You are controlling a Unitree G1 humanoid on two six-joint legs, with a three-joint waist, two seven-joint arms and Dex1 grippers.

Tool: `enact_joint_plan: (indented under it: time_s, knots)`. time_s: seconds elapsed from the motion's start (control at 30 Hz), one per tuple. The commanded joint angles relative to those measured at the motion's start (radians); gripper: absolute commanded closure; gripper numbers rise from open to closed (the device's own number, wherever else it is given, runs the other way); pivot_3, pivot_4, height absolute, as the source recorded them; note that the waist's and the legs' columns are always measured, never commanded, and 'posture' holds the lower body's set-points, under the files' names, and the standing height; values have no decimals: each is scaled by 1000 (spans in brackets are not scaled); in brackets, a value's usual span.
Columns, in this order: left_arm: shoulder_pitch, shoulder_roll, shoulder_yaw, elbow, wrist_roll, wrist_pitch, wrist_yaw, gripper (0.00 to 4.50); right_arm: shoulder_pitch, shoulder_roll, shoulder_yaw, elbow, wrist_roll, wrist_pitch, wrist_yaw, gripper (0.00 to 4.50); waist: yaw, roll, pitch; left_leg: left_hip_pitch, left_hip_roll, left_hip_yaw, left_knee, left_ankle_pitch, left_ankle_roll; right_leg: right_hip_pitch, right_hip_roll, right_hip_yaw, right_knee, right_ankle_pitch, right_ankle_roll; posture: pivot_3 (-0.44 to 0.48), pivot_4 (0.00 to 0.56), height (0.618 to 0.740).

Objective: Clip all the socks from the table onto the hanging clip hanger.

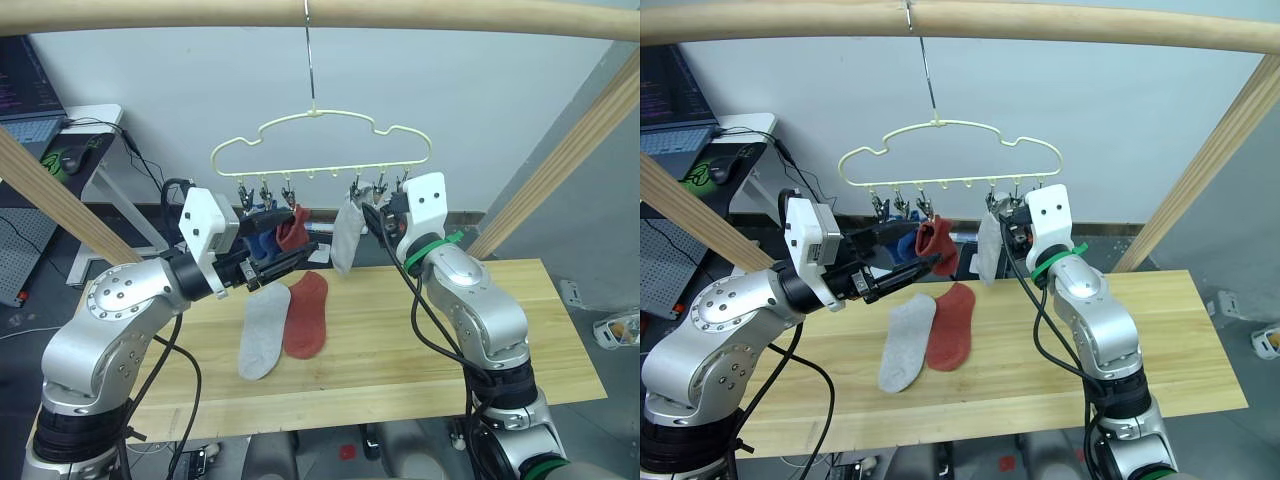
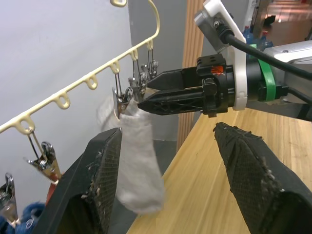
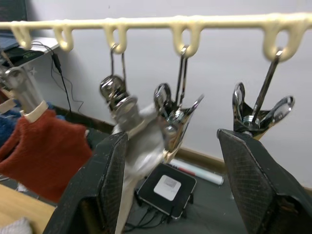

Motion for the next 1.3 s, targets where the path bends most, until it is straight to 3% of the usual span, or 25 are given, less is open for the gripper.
enact_joint_plan:
  time_s: [0.03,0.5,0.6,0.7,1.3]
  knots:
    - [-9,7,1,-17,0,-8,-5,1254,-22,3,-18,1,-15,-47,7,1449,0,0,1,0,0,0,0,0,0,0,0,0,0,0,0,-91,284,740]
    - [-8,5,-2,-5,14,-16,-15,1254,-87,17,-22,128,-51,-139,23,1449,0,2,4,0,0,0,-1,0,0,-1,0,0,-1,0,0,-87,284,740]
    - [-4,5,0,-7,15,-16,-15,1254,-92,24,-25,138,-58,-149,21,2121,0,2,5,0,0,0,-1,0,0,-1,0,0,-1,0,0,-84,284,740]
    - [-1,5,2,-7,16,-16,-16,1254,-94,29,-25,142,-64,-153,21,3096,0,3,5,0,0,0,-1,0,0,-1,0,0,-1,0,0,-83,284,740]
    - [11,-2,-3,-5,26,-24,-17,1254,-133,58,-35,176,-92,-144,-16,3096,0,3,7,0,0,0,-2,0,0,-1,0,1,-1,-1,0,-89,282,740]
